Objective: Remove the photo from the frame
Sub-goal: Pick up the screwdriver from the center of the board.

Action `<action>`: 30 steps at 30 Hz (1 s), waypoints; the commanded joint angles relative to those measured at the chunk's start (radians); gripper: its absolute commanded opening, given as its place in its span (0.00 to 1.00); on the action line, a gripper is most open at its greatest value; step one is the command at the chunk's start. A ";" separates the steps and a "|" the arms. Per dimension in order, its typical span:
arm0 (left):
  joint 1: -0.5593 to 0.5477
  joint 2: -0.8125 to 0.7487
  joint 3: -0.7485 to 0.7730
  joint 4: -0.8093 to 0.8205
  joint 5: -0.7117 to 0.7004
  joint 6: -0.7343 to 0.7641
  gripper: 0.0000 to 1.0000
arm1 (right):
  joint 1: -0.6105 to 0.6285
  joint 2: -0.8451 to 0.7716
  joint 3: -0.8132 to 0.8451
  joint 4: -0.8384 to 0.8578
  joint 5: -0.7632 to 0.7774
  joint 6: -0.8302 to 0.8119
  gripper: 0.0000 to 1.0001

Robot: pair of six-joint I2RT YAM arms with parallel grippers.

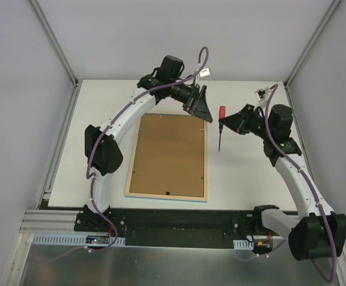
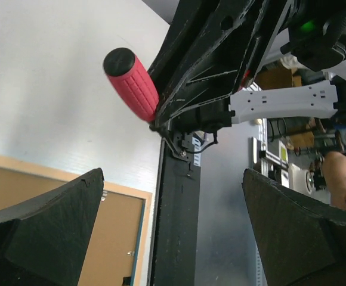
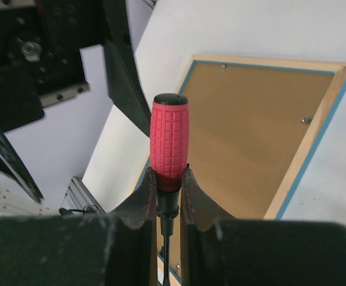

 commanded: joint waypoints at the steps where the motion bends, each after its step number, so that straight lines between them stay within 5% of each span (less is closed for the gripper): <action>1: -0.048 0.062 0.107 0.041 0.065 -0.049 0.99 | -0.028 -0.082 -0.030 0.279 0.043 0.191 0.01; 15: -0.076 0.188 0.114 0.230 0.082 -0.204 0.96 | -0.108 -0.016 -0.151 0.468 0.138 0.438 0.01; 30: -0.136 0.237 0.053 0.396 0.093 -0.393 0.70 | -0.117 -0.038 -0.213 0.520 0.189 0.424 0.01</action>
